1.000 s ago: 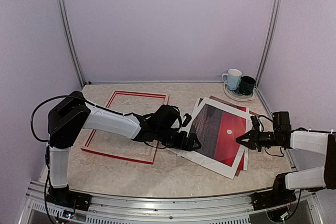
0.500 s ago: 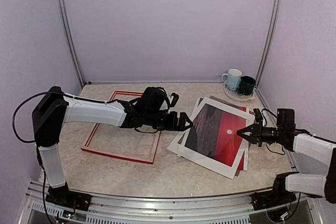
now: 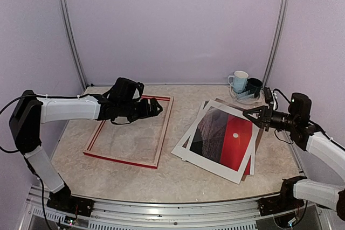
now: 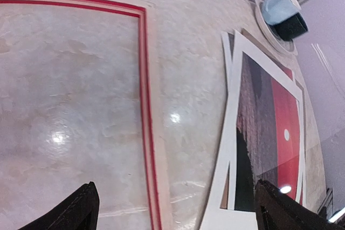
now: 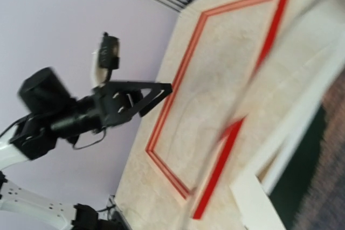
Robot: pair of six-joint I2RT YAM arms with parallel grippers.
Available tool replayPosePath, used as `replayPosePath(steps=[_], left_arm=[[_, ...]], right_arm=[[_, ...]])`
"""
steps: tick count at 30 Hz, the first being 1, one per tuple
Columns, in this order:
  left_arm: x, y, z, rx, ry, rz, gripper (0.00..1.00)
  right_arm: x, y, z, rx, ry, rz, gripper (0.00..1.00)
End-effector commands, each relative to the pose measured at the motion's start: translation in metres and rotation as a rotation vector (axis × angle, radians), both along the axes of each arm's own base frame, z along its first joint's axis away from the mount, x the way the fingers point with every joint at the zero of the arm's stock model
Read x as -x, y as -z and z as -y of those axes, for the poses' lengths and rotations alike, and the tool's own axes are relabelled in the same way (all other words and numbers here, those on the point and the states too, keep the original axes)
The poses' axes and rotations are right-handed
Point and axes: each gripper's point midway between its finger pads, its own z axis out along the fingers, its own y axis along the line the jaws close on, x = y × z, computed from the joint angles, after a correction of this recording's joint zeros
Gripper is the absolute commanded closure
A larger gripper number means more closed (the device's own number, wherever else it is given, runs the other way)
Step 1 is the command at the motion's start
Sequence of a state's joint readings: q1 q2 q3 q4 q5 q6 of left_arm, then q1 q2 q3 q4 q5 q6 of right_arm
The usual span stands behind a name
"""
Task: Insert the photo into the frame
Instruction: Pick up the glass panel from the mat board, then move the frame body to the center of the board.
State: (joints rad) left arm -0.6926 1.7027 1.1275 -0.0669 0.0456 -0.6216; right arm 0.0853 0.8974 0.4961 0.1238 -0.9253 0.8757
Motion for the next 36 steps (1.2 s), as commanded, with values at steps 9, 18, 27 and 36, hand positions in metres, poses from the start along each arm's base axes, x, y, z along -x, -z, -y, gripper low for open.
replayPosePath(steps=[9,18,27,36], left_arm=[[-0.047,-0.026,-0.182,-0.118,-0.48,-0.038,0.01],[-0.057,0.009,-0.285,-0.156,-0.663,-0.129,0.01],[-0.054,0.084,-0.293,-0.184,-0.65,-0.305,0.01],[-0.045,0.114,-0.289,-0.129,-0.632,-0.399,0.01]], right_arm=[[-0.037,-0.085,-0.069,-0.009,-0.096,0.185,1.0],[-0.069,-0.144,-0.133,-0.037,-0.183,0.322,1.0],[-0.07,-0.149,-0.181,-0.039,-0.264,0.391,1.0],[-0.056,-0.005,-0.172,-0.011,-0.216,0.142,1.0]])
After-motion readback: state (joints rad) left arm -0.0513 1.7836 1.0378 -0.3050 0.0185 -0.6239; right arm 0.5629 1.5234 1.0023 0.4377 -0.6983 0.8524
